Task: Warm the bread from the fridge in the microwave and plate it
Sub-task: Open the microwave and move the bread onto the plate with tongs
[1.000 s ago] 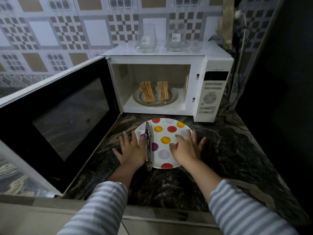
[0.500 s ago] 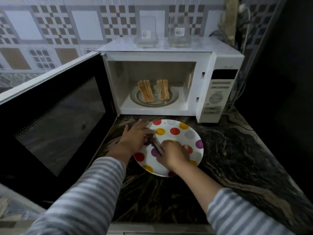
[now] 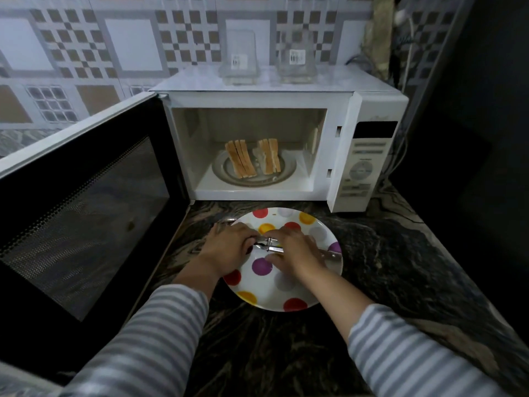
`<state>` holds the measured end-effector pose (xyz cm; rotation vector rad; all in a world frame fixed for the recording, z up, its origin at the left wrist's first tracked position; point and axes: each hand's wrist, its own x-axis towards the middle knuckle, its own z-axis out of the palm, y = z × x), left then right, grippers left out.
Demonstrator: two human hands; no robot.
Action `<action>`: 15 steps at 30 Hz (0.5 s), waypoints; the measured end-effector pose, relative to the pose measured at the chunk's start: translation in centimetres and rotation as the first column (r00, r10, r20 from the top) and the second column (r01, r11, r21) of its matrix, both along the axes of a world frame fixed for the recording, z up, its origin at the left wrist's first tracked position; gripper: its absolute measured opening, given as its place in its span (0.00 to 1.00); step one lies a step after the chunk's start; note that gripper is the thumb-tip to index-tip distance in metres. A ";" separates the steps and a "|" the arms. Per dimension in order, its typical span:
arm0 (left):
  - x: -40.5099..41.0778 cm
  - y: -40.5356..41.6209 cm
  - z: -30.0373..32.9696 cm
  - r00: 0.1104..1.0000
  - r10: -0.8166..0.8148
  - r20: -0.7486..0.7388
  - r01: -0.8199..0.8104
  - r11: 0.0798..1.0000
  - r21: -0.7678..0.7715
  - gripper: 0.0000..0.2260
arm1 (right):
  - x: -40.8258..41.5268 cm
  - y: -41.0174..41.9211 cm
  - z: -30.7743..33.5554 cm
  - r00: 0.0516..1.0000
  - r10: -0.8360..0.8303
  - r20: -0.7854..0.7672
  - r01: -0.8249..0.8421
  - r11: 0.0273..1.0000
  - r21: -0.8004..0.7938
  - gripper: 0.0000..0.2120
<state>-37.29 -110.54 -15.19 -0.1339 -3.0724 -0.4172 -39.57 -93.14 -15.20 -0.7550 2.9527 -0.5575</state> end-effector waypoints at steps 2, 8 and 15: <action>0.0 -0.1 -0.4 0.999 -0.010 -0.045 0.011 1.000 0.011 0.14 | -0.4 -0.5 -0.4 0.999 0.009 -0.043 -0.009 1.000 0.000 0.20; -0.1 -0.4 -1.3 0.985 -0.044 -0.168 0.048 0.999 0.023 0.13 | -0.8 -0.5 -1.1 0.997 0.009 -0.073 -0.010 1.000 -0.015 0.19; -0.6 -0.7 -1.7 0.986 -0.015 -0.168 0.018 1.000 0.018 0.13 | -0.5 3.1 -1.1 0.992 -0.072 -0.102 0.076 0.996 0.043 0.17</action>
